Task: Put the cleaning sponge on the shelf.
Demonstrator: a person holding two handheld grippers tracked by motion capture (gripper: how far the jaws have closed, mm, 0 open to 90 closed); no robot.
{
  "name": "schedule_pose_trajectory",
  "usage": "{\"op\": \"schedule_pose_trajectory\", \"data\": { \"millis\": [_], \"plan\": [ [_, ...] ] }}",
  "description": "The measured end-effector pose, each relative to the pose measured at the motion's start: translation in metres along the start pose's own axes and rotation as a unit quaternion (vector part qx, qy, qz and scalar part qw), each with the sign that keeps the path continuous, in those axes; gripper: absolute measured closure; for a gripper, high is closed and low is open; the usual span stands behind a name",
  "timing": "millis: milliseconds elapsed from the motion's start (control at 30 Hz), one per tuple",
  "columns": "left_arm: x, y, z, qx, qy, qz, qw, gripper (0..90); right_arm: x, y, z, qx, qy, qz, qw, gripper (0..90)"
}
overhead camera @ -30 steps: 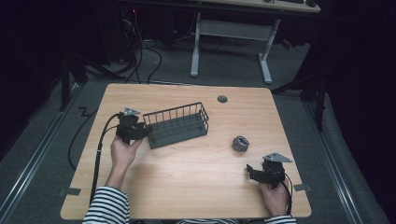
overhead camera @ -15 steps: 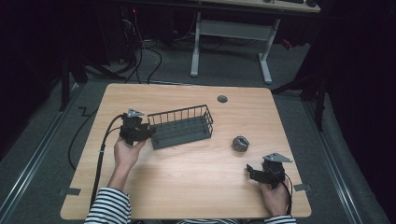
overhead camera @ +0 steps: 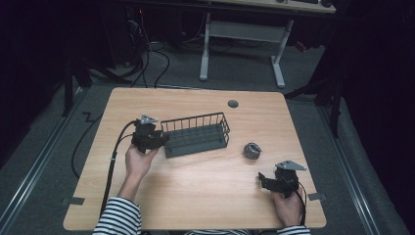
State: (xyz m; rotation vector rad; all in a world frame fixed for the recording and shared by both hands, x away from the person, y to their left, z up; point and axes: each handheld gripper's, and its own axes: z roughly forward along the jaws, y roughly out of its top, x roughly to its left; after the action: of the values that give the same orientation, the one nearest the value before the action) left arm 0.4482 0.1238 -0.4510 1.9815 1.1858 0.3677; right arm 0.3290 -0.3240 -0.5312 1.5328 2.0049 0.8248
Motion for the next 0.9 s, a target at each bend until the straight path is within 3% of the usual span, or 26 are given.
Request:
{"op": "schedule_pose_trajectory", "data": {
  "millis": [467, 733, 900],
  "plan": [
    [-0.023, 0.006, 0.011, 0.003, -0.01, 0.017, 0.9998, 58.5, 0.0, 0.0, 0.0, 0.0, 0.0, 0.0, 1.0, 19.3],
    [-0.028, 0.007, 0.013, 0.003, -0.017, 0.016, 0.9997, 57.1, 0.0, 0.0, 0.0, 0.0, 0.001, 0.0, 1.0, 19.7],
    [-0.026, 0.009, 0.005, -0.026, -0.024, 0.011, 0.9993, 39.9, 0.0, 0.0, 0.0, 0.0, 0.002, 0.0, 1.0, 19.7]
  ]
}}
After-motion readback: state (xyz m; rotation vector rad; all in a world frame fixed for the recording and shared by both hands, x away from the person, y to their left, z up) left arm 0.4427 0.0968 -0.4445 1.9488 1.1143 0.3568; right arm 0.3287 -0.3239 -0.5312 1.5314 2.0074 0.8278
